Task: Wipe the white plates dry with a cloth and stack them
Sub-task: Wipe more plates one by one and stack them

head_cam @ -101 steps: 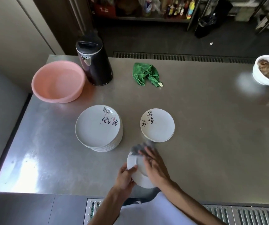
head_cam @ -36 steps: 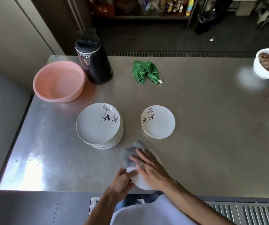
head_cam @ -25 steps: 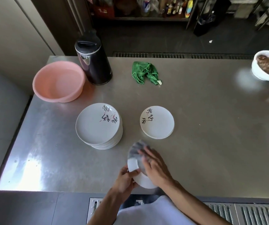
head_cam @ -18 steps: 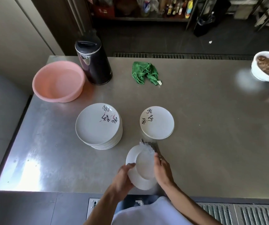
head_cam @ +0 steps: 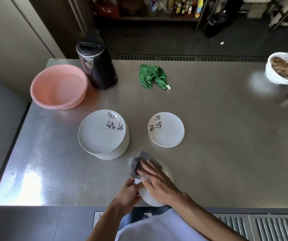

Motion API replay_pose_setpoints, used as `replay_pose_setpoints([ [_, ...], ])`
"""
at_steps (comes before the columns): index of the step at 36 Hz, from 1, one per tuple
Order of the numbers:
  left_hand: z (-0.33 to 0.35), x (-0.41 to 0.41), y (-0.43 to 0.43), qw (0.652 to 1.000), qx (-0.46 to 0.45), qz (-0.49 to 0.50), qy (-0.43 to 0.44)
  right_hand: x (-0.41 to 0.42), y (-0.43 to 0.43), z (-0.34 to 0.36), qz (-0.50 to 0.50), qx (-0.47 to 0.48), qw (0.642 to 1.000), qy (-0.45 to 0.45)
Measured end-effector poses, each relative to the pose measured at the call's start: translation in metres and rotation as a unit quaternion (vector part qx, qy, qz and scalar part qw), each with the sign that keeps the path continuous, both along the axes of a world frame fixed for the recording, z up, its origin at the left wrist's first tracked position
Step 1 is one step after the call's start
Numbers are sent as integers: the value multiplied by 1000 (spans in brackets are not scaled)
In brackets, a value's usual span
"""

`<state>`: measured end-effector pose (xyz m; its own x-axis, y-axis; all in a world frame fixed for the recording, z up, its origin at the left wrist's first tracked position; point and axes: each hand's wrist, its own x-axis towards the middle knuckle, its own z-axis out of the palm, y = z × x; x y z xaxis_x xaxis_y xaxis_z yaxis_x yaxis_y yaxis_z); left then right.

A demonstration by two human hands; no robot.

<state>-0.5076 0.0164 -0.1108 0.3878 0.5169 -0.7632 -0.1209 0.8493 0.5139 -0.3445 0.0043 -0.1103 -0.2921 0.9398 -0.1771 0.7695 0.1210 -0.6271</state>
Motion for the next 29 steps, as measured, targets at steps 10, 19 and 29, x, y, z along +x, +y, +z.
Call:
replay_pose_setpoints([
  [10, 4, -6, 0, 1000, -10, 17, -5, 21, -3, 0, -129, -34, 991, 9],
  [19, 16, 1, 34, 988, -42, 135, -62, 26, -35, 10, -33, 21, 999, 27],
  [29, 36, 20, 51, 998, -11, 67, 14, 48, 16, 38, -348, 93, 925, 119],
])
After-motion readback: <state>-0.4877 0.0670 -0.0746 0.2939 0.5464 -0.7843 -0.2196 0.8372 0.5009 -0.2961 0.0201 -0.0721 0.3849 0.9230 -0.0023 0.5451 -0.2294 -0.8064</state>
